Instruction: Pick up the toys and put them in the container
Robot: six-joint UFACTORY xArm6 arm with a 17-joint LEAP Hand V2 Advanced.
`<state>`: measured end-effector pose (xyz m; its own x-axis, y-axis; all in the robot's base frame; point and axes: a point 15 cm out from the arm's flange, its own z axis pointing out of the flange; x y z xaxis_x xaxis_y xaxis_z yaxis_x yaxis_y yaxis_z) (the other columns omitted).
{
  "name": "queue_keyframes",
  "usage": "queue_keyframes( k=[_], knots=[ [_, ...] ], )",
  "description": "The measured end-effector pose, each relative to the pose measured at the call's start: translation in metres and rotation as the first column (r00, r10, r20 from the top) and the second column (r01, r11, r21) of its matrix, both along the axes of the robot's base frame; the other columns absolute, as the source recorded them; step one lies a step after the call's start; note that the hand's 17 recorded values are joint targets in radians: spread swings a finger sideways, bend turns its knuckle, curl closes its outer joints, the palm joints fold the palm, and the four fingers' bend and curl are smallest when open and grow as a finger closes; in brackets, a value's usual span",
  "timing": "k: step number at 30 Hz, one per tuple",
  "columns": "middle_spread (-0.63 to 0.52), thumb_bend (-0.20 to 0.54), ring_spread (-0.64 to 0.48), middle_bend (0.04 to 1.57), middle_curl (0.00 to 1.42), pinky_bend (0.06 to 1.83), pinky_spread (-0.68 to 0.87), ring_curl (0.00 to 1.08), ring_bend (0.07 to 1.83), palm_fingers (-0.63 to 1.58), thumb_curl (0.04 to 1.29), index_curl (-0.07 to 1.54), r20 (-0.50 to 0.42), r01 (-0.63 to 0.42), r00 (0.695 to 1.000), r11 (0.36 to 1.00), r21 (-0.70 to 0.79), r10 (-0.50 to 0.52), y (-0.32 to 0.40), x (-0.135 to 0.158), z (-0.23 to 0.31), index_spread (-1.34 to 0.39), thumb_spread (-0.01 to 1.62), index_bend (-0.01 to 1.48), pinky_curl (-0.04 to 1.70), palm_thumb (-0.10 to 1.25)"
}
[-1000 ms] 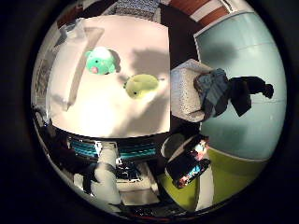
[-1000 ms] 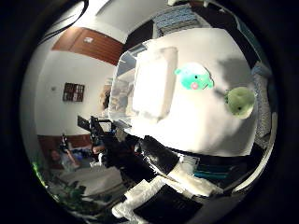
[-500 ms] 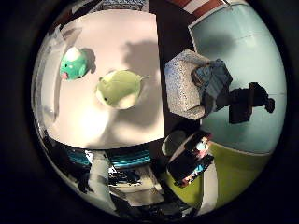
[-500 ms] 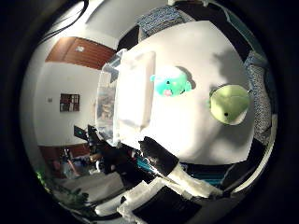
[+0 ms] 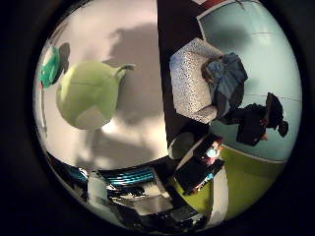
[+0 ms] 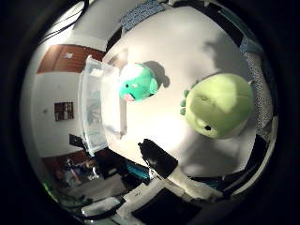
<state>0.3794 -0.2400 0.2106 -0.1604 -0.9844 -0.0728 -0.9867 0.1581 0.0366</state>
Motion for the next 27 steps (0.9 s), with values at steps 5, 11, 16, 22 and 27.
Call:
queue_keyframes(
  k=[5, 11, 16, 22, 27],
  knots=[
    [0.01, -0.023, 0.2, 0.19, 0.31, 0.46, 0.44, 0.24, 0.35, 0.14, 0.28, 0.28, -0.062, -0.01, 0.998, 1.0, 0.01, 0.01, 0.003, -0.019, -0.048, -0.36, 1.1, 0.16, 0.28, 0.42],
    [0.0, -0.023, 0.19, 0.2, 0.32, 0.45, 0.44, 0.24, 0.33, 0.15, 0.28, 0.27, -0.112, -0.014, 0.994, 0.999, 0.032, 0.018, 0.005, -0.026, -0.077, -0.35, 1.09, 0.16, 0.28, 0.41],
    [-0.08, -0.015, 0.09, 0.3, 0.35, 0.42, 0.38, 0.27, 0.54, 0.45, 0.29, 0.25, -0.101, -0.019, 0.995, 1.0, 0.023, 0.022, 0.003, -0.021, -0.08, -0.33, 1.09, 0.14, 0.26, 0.46],
    [-0.27, -0.021, -0.29, 0.7, 0.55, 0.75, -0.34, 0.43, 0.92, 1.18, 0.31, 0.33, -0.092, -0.025, 0.995, 1.0, 0.014, 0.027, 0.002, -0.019, -0.075, -0.4, 1.1, 0.25, 0.34, 0.52],
    [-0.29, 0.002, -0.29, 0.99, 0.77, 1.15, -0.35, 0.58, 1.2, 1.21, 0.34, 0.62, -0.115, -0.051, 0.992, 0.999, -0.009, 0.05, -0.003, -0.024, -0.072, -0.43, 1.11, 0.73, 0.56, 0.64]
  ],
)
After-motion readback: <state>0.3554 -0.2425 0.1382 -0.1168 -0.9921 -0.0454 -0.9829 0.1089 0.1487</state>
